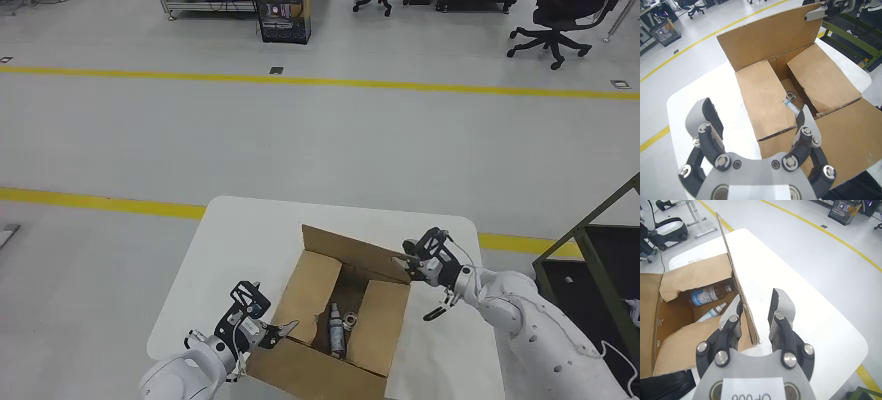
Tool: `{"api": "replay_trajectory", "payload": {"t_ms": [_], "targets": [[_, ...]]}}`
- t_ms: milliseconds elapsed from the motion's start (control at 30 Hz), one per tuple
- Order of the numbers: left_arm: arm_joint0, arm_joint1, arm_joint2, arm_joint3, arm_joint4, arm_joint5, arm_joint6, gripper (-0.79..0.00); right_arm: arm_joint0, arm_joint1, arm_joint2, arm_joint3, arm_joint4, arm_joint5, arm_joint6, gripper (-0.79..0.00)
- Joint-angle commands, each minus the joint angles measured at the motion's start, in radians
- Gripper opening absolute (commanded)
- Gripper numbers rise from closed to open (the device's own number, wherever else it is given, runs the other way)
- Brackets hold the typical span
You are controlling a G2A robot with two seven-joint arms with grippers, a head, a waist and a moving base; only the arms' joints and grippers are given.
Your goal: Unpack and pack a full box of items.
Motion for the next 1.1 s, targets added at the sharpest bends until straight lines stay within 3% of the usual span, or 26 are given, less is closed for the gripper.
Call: {"api": "replay_trajectory", "payload": {"t_ms": [0, 167, 300, 400, 633, 900, 1000, 1067], "targets": [[0.0, 0.0, 0.0, 0.0, 0.0, 0.0, 0.0, 0.0, 0.014, -0.006, -0.005, 0.032, 0.023, -0.004, -0.008, -0.456], [0.0, 0.0, 0.0, 0.0, 0.0, 0.0, 0.0, 0.0, 0.056, -0.027, -0.033, 0.121, 0.069, -0.02, -0.017, -0.449], [0.0, 0.0, 0.0, 0.0, 0.0, 0.0, 0.0, 0.0, 0.092, -0.05, -0.074, 0.188, 0.09, -0.045, -0.026, -0.594], [0.0, 0.0, 0.0, 0.0, 0.0, 0.0, 0.0, 0.0, 0.112, -0.065, -0.098, 0.232, 0.096, -0.046, -0.036, -0.622], [0.0, 0.0, 0.0, 0.0, 0.0, 0.0, 0.0, 0.0, 0.148, -0.093, -0.134, 0.316, 0.115, -0.072, -0.05, -0.6], [0.0, 0.0, 0.0, 0.0, 0.0, 0.0, 0.0, 0.0, 0.183, -0.122, -0.166, 0.401, 0.137, -0.11, -0.054, -0.631], [0.0, 0.0, 0.0, 0.0, 0.0, 0.0, 0.0, 0.0, 0.197, -0.131, -0.173, 0.427, 0.137, -0.113, -0.056, -0.68], [0.0, 0.0, 0.0, 0.0, 0.0, 0.0, 0.0, 0.0, 0.209, -0.137, -0.176, 0.441, 0.134, -0.114, -0.056, -0.785]]}}
